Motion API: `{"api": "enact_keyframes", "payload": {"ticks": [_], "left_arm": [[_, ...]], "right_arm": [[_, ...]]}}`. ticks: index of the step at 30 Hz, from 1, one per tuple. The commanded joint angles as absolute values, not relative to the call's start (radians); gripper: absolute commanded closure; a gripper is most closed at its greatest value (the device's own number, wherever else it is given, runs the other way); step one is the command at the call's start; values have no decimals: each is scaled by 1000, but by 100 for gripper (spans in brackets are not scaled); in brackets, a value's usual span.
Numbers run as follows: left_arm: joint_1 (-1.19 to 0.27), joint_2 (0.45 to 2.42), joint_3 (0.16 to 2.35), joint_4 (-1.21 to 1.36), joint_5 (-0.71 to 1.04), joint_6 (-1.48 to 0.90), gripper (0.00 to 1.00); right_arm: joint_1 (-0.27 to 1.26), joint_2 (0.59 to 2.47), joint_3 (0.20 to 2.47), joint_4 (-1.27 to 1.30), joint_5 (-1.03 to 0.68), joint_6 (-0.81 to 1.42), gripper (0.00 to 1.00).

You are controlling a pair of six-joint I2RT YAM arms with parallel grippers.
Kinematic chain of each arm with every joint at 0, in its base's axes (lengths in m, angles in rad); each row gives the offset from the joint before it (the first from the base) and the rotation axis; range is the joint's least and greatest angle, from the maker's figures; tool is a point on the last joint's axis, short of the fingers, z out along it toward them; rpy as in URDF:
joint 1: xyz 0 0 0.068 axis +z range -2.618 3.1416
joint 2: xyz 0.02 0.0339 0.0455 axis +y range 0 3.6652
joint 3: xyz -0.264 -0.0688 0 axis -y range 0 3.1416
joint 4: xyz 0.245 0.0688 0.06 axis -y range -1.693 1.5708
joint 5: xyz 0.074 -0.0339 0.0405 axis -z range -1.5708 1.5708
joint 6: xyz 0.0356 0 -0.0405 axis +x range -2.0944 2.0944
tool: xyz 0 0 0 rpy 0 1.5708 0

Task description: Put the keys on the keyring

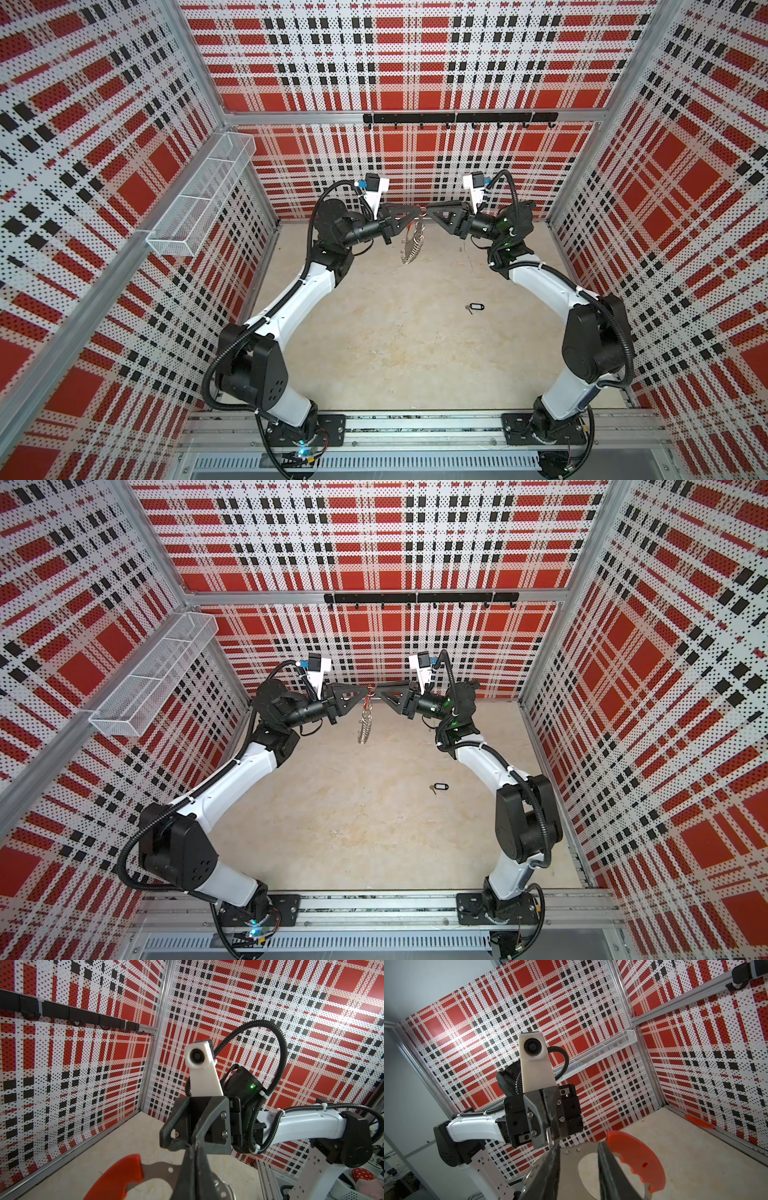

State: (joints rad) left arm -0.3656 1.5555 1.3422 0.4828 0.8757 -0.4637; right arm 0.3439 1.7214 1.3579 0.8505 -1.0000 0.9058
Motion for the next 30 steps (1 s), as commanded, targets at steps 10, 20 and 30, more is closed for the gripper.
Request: {"api": "enact_keyframes", "payload": {"ticks": [10,20,30], "left_arm": [[-360,1562,1374,491,884,-462,100],[-367,1560,1382,491,890,-468,100],[-367,1562,1379,491,897,-471,100]], "right_arm": [[331,1698,1348,944,-1042,953,59],[356,1733,1383,940,-1052,962,63],[374,1759,1414,936,-1055,965,72]]}}
